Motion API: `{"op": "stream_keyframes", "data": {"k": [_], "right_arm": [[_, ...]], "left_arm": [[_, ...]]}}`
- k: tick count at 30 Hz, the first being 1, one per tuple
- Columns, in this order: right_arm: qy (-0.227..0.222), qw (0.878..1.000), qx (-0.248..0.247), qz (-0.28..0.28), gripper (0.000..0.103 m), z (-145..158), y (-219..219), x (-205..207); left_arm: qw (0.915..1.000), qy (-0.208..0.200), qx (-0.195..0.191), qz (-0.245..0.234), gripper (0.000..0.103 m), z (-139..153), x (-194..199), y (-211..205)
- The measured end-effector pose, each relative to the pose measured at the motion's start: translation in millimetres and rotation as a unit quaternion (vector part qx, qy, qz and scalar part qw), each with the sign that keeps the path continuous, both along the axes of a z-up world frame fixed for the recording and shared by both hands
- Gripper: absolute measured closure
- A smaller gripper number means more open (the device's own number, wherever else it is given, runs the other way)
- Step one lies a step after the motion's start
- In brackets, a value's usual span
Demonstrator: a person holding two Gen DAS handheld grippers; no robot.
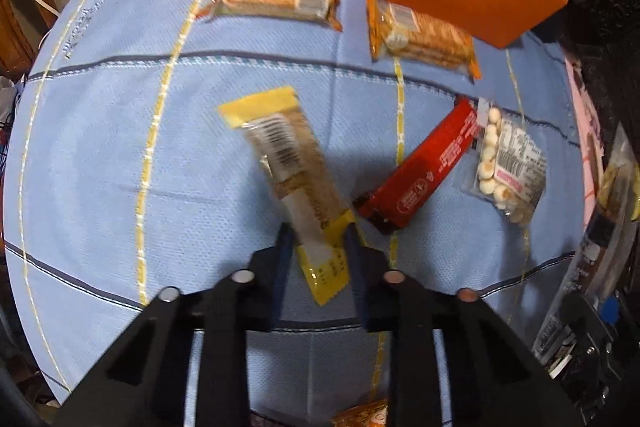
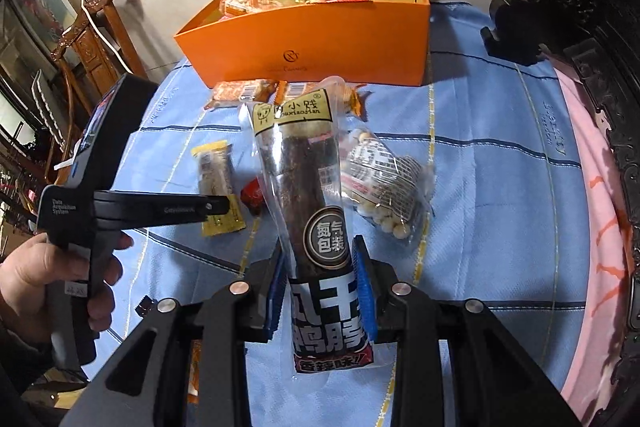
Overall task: Organize snacks
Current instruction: 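Carry both packs over the orange box and open both tools inside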
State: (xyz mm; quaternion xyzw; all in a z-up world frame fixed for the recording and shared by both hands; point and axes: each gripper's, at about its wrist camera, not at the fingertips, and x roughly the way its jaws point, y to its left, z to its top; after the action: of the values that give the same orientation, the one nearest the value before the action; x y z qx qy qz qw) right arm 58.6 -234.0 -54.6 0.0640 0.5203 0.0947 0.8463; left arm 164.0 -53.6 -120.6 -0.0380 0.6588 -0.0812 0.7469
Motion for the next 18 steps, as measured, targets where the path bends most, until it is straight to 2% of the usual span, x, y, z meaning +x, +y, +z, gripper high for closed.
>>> {"op": "stream_keyframes", "data": {"k": [2, 4, 9, 13, 18], "right_arm": [[-0.001, 1.000, 0.000, 0.002, 0.071, 1.4, 1.6, 0.2], [-0.002, 1.000, 0.001, 0.003, 0.071, 2.3, 2.1, -0.2], [-0.002, 1.000, 0.003, 0.003, 0.071, 2.6, 1.8, -1.8], [-0.002, 1.000, 0.004, 0.002, 0.071, 3.8, 0.3, -2.1], [-0.007, 1.000, 0.008, -0.003, 0.071, 7.4, -0.9, -1.9]], "left_arm": [[1.0000, -0.004, -0.005, -0.003, 0.089, 4.3, 0.0, 3.0], [0.9999, -0.010, -0.002, -0.002, 0.091, 8.7, 1.6, 7.2], [0.9999, -0.013, -0.003, -0.007, 0.093, 10.6, 2.8, 7.3], [0.9987, -0.046, -0.003, -0.021, 0.095, 31.9, 1.7, 2.6], [0.9974, -0.063, -0.009, -0.034, 0.095, 47.7, 2.9, 0.3]]}}
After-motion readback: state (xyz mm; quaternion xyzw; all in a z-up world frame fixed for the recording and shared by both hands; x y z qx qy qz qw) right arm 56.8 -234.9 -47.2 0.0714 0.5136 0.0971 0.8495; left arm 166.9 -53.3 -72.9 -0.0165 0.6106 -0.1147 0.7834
